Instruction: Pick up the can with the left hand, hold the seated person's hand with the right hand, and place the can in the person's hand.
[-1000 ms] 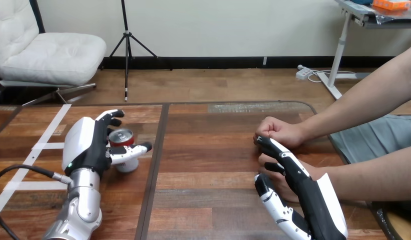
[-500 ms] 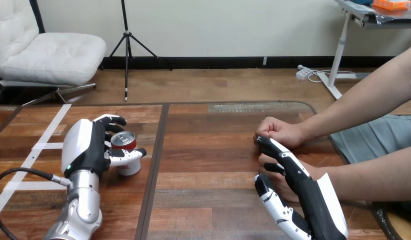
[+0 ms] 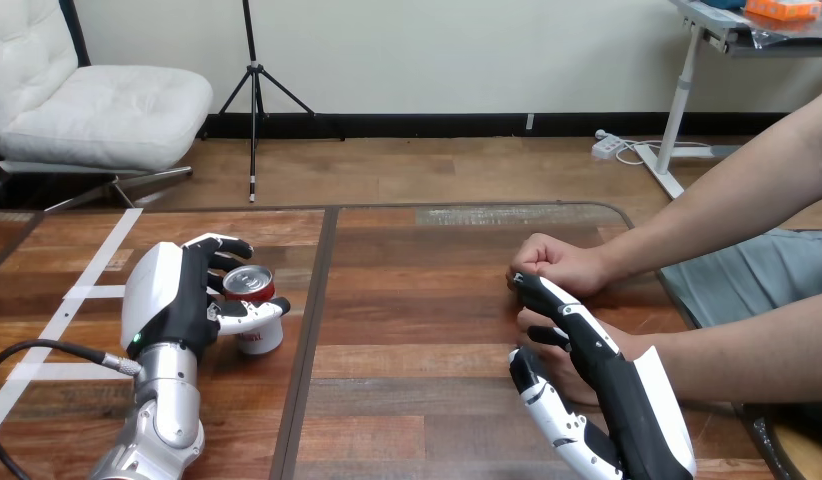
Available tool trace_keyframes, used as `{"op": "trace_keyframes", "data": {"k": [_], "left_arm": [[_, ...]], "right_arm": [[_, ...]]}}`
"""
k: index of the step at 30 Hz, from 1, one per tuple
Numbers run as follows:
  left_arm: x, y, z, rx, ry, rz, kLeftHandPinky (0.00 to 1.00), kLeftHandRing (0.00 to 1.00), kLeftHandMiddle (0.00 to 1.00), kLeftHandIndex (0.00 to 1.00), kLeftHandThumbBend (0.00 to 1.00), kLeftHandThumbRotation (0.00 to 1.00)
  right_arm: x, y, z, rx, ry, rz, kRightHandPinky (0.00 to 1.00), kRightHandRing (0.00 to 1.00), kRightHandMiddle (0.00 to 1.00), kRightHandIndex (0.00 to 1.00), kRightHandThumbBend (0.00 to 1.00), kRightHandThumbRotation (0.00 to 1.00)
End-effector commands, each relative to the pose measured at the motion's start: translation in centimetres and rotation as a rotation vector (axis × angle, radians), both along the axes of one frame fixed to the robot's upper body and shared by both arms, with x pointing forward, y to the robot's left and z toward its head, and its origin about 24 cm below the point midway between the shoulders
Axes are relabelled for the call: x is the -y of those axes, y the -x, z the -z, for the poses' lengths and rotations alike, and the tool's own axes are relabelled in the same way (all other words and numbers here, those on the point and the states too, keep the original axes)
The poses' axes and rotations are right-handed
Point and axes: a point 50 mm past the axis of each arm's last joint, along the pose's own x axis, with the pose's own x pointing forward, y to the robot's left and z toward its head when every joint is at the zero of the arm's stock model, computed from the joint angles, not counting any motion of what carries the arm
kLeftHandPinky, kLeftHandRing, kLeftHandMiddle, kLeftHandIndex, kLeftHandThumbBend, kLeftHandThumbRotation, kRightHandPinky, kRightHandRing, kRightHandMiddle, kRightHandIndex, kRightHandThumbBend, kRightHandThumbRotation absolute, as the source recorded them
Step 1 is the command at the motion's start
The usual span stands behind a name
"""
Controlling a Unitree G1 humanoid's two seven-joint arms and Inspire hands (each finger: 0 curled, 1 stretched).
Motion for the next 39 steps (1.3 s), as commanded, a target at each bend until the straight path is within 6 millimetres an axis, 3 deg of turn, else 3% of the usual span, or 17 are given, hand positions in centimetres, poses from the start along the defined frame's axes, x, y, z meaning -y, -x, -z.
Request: {"op": "trace_keyframes", "data": {"k": [1,12,39], "left_arm": [[0.95,-2.17,-2.75,0.103,0.009,0.026,0.54,0.60,0.64,0.66,0.72,0.00],[0.91,-2.12,-2.67,0.100,-0.002,0.026,0.54,0.61,0.65,0.67,0.73,0.00],[0.91,-2.04,-2.49,0.091,-0.015,0.030,0.57,0.65,0.69,0.70,0.80,0.12]], "right_arm": [[0.12,-0.98,-1.80,0.098,0.013,-0.016,0.80,0.88,0.89,0.87,0.41,0.70],[0.13,-0.97,-1.79,0.097,0.012,-0.017,0.79,0.88,0.89,0.87,0.41,0.71],[0.17,-0.96,-1.81,0.095,0.014,-0.020,0.80,0.89,0.89,0.87,0.41,0.72]]}}
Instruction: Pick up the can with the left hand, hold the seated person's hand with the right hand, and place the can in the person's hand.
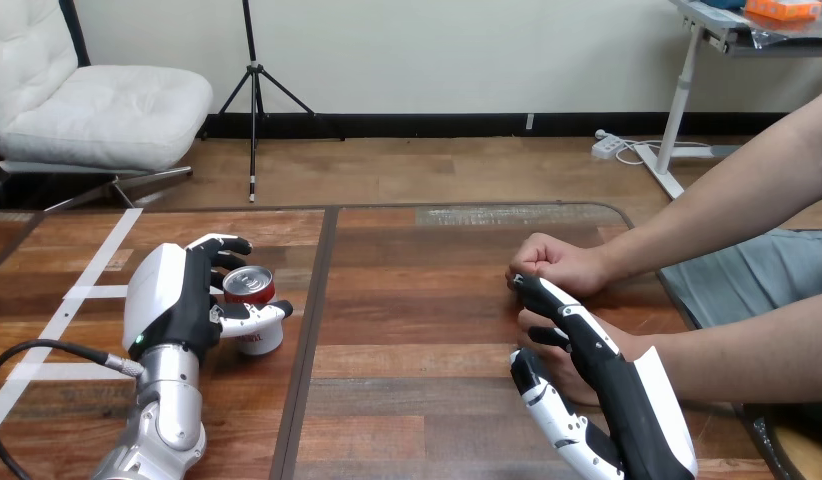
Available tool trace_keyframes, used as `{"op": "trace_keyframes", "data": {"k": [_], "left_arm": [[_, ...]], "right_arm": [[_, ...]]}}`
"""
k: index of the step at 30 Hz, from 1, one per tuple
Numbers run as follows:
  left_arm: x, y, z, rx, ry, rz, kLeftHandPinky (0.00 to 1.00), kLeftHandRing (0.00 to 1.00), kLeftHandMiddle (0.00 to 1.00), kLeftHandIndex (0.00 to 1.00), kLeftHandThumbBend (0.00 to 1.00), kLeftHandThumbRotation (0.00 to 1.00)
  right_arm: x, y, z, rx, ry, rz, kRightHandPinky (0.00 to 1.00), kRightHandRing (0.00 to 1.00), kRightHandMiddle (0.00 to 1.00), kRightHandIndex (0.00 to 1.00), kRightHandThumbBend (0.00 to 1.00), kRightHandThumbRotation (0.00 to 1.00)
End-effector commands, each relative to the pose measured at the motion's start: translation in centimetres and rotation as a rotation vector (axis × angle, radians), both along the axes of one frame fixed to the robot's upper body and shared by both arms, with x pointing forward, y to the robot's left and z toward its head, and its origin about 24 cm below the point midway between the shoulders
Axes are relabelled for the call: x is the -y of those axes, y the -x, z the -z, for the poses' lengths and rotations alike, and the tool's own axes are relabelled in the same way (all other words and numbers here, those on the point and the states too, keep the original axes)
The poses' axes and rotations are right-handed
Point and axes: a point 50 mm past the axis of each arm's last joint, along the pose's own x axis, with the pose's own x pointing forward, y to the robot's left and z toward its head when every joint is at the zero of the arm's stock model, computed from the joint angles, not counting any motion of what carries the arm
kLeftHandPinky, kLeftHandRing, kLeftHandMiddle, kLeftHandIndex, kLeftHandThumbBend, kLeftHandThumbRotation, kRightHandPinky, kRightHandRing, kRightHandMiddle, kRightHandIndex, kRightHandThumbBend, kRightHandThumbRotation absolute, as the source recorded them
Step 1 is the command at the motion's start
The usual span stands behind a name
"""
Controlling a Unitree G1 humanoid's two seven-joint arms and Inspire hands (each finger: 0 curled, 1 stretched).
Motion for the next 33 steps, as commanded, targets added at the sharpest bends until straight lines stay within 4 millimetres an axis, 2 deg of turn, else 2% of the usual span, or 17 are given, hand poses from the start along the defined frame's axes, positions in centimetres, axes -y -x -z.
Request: {"op": "trace_keyframes", "data": {"k": [1,11,20,26,33], "left_arm": [[0.81,-2.11,-2.64,0.096,0.005,0.023,0.56,0.65,0.69,0.69,0.81,0.12],[1.05,-2.01,-2.46,0.108,0.037,0.009,0.49,0.55,0.59,0.62,0.77,0.03],[1.21,-1.91,-2.23,0.101,0.003,0.024,0.44,0.48,0.51,0.57,0.73,0.00],[1.28,-2.01,-1.98,0.058,-0.048,0.040,0.44,0.48,0.52,0.58,0.74,0.00],[1.35,-2.08,-1.83,0.030,-0.079,0.051,0.48,0.55,0.59,0.62,0.78,0.00]], "right_arm": [[0.02,-0.98,-1.81,0.096,0.003,-0.014,0.80,0.89,0.89,0.87,0.41,0.72],[0.09,-0.97,-1.77,0.097,0.006,-0.013,0.79,0.88,0.89,0.87,0.41,0.72],[0.13,-0.91,-1.80,0.095,0.006,-0.010,0.80,0.88,0.89,0.87,0.41,0.72],[0.17,-0.92,-1.82,0.101,0.007,-0.009,0.79,0.88,0.89,0.87,0.40,0.71],[0.19,-0.93,-1.83,0.105,0.003,-0.011,0.79,0.88,0.89,0.87,0.39,0.70]]}}
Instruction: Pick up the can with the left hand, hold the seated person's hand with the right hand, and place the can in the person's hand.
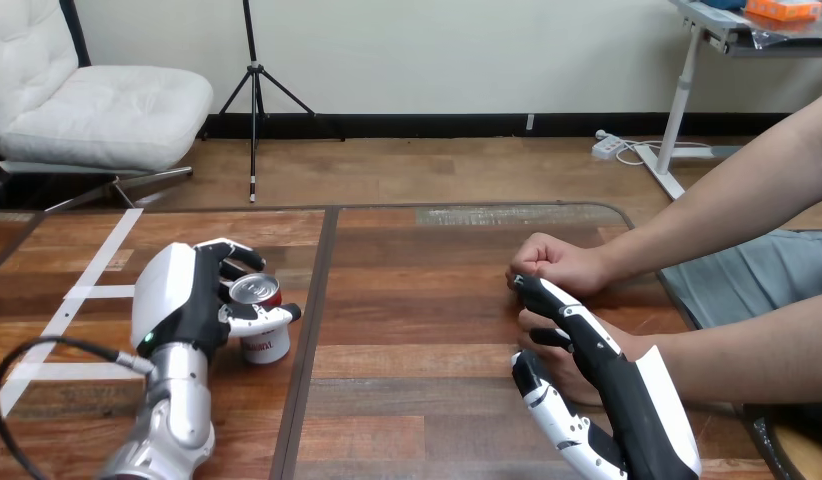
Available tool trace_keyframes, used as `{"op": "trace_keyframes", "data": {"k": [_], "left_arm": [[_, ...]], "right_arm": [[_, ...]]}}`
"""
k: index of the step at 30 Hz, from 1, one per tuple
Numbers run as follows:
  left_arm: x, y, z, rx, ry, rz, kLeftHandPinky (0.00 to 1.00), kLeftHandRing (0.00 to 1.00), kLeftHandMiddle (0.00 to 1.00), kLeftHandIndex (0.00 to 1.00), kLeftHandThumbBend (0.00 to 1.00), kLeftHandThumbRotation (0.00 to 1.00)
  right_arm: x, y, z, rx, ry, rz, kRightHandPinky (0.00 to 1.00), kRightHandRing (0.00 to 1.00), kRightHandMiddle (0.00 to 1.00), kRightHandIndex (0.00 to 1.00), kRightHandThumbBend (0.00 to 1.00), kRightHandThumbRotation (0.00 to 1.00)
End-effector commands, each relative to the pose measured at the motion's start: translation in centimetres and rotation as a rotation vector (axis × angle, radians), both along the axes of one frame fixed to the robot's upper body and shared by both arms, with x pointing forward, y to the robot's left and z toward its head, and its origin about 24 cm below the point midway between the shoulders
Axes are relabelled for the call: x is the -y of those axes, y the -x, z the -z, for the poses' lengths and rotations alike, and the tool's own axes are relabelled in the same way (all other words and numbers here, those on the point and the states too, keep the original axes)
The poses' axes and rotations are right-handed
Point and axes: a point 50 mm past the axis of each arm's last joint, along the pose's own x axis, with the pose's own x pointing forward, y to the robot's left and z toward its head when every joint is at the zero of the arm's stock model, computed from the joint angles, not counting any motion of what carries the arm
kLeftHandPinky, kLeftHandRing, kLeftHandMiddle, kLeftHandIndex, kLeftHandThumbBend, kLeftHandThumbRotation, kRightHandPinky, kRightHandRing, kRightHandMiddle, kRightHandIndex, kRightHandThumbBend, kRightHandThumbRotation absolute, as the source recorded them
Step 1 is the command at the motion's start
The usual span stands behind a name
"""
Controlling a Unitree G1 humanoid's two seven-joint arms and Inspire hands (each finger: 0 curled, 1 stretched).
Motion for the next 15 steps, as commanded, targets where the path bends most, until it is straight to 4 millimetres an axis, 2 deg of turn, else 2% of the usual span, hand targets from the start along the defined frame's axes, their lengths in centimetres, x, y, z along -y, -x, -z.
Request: {"op": "trace_keyframes", "data": {"k": [1,6,15], "left_arm": [[0.67,-1.83,-1.95,0.035,-0.042,0.043,0.49,0.56,0.60,0.62,0.78,0.00],[0.69,-1.79,-1.87,0.030,-0.031,0.043,0.50,0.56,0.61,0.63,0.79,0.00],[0.69,-1.68,-1.80,0.042,-0.014,0.032,0.50,0.50,0.53,0.58,0.74,0.00]], "right_arm": [[-0.09,-0.96,-1.70,0.101,-0.019,-0.004,0.79,0.88,0.89,0.87,0.39,0.70],[-0.10,-0.95,-1.68,0.100,-0.024,-0.002,0.79,0.88,0.89,0.86,0.40,0.69],[-0.08,-0.93,-1.71,0.102,-0.020,-0.003,0.79,0.88,0.89,0.87,0.39,0.68]]}}
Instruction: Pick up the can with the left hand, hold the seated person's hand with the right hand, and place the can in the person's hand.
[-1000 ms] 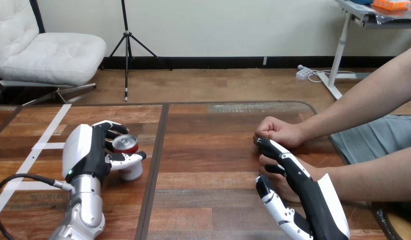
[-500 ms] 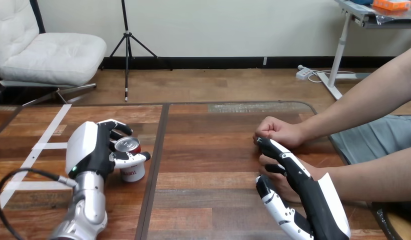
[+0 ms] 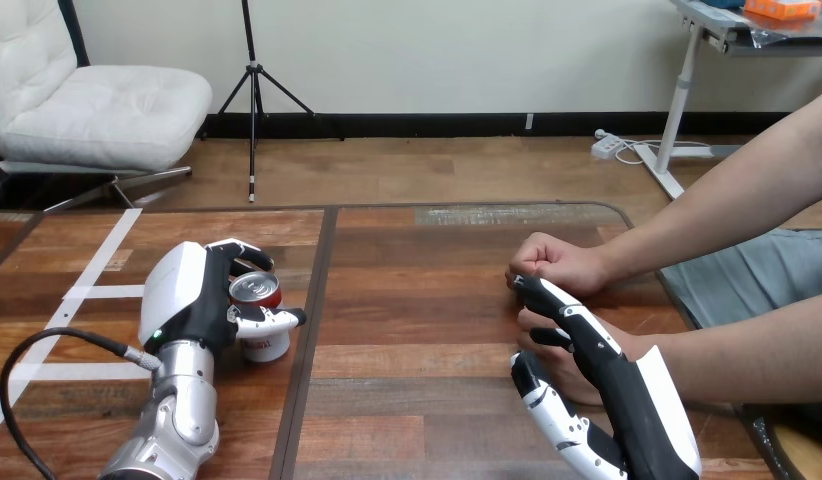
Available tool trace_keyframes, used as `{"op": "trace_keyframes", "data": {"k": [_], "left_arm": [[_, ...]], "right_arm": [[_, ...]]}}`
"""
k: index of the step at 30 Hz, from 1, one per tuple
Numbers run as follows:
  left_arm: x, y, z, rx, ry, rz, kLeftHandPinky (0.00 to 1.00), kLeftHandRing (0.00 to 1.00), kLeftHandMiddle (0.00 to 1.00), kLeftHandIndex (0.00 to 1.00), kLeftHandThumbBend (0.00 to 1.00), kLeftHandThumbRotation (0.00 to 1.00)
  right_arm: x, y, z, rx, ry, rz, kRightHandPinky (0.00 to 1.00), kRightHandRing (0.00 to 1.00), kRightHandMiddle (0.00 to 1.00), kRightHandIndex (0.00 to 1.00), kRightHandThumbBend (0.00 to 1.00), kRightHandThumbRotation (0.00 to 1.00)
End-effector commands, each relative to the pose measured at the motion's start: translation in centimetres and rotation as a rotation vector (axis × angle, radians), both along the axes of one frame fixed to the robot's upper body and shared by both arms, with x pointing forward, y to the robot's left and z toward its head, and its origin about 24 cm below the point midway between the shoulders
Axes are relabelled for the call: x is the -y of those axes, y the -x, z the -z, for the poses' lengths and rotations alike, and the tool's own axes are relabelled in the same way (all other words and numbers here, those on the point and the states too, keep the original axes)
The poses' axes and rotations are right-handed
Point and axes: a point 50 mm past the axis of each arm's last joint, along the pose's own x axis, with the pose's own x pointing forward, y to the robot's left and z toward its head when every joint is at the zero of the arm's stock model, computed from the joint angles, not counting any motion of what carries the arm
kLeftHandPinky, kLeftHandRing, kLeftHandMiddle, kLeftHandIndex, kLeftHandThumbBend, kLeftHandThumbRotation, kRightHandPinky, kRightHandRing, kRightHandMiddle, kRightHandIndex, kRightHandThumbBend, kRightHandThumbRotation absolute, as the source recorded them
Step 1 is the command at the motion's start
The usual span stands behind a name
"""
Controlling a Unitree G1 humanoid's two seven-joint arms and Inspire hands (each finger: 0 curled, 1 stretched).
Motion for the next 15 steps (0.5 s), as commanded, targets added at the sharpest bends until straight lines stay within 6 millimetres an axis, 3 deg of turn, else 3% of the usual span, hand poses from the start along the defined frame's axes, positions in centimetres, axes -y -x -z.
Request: {"op": "trace_keyframes", "data": {"k": [1,15], "left_arm": [[0.30,-1.44,-1.82,0.068,-0.006,0.006,0.50,0.50,0.52,0.57,0.73,0.00],[0.33,-1.26,-1.75,0.089,0.000,0.001,0.48,0.46,0.49,0.52,0.68,0.00]], "right_arm": [[-0.10,-0.93,-1.70,0.102,-0.019,-0.003,0.79,0.88,0.89,0.87,0.39,0.68],[-0.04,-0.95,-1.71,0.104,-0.016,-0.003,0.79,0.88,0.89,0.86,0.38,0.67]]}}
